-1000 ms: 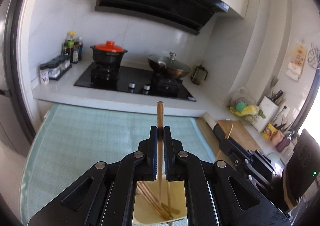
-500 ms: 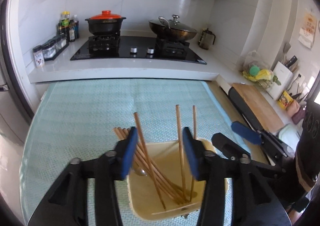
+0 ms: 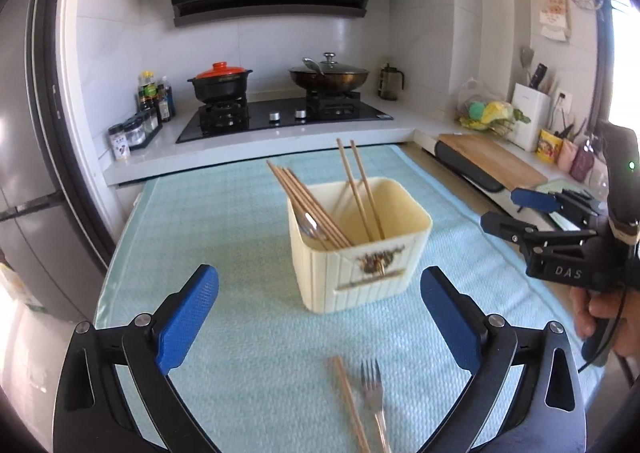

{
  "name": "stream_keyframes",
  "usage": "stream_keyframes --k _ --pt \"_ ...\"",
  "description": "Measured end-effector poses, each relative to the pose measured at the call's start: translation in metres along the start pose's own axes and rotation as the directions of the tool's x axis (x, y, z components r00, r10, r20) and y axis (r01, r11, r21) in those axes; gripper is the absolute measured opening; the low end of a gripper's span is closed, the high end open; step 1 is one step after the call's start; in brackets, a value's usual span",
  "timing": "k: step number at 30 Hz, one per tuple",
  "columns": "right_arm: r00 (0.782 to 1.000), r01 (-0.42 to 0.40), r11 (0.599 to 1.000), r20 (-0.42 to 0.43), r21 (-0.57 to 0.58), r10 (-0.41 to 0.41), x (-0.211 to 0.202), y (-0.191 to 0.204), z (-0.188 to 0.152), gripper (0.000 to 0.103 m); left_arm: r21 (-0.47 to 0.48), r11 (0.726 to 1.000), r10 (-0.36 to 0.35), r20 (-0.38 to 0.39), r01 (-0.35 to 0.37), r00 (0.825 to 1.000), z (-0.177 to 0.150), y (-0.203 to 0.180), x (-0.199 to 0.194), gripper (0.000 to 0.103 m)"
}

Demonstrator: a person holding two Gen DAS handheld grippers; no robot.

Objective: Organize utensils
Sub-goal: 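Carry both chopsticks into the cream holder and open both tools, then move both open tools back over the fork and last chopstick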

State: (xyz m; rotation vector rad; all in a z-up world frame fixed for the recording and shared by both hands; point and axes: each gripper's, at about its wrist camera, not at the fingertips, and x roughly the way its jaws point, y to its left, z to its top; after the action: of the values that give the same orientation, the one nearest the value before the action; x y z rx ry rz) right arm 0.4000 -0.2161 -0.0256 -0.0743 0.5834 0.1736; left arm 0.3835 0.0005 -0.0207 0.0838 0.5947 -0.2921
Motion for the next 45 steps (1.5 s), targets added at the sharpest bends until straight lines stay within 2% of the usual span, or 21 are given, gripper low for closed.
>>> stream_keyframes --k 4,8,14,20,25,32,37,40,45 --pt "1.0 0.027 0.999 0.013 -0.017 -0.027 -0.039 0.014 -0.04 0.078 0.039 0.999 0.027 -0.008 -0.027 1.0 -0.039 -0.017 -0.031 0.101" --pt "0.998 0.046 0.999 0.033 -0.001 -0.046 -0.066 0.025 -0.079 0.079 0.033 0.999 0.008 -0.025 -0.007 1.0 -0.076 -0.03 -0.053 0.101" --pt "0.997 0.074 0.997 0.015 0.039 -0.075 -0.088 0.043 -0.136 0.079 -0.052 0.999 -0.014 -0.119 0.008 0.993 -0.128 -0.028 -0.054 0.102" --pt "0.996 0.09 0.995 -0.029 0.045 -0.089 -0.093 0.05 -0.171 0.079 -0.158 0.985 0.034 -0.19 -0.065 0.981 -0.163 -0.002 -0.043 0.102" --pt "0.996 0.071 0.994 -0.06 0.079 -0.067 -0.091 0.047 -0.186 0.079 -0.26 0.964 -0.014 -0.244 -0.051 0.97 -0.18 0.02 -0.034 0.102" --pt "0.991 -0.023 0.994 -0.128 0.106 0.036 -0.071 0.053 -0.191 0.077 -0.245 0.967 0.0 -0.273 -0.069 0.962 -0.186 0.017 -0.025 0.102" --pt "0.975 -0.084 0.993 -0.198 0.085 0.099 -0.047 0.07 -0.188 0.06 -0.254 0.964 0.011 -0.281 -0.085 0.96 -0.19 0.019 -0.023 0.102" --pt "0.956 -0.141 0.988 -0.252 0.06 0.152 -0.028 0.092 -0.189 0.043 -0.274 0.958 0.008 -0.28 -0.088 0.96 -0.19 0.025 -0.024 0.102" --pt "0.95 -0.19 0.981 -0.245 0.036 0.193 -0.007 0.125 -0.18 0.041 -0.286 0.952 0.029 -0.28 -0.112 0.96 -0.19 0.033 -0.028 0.102"
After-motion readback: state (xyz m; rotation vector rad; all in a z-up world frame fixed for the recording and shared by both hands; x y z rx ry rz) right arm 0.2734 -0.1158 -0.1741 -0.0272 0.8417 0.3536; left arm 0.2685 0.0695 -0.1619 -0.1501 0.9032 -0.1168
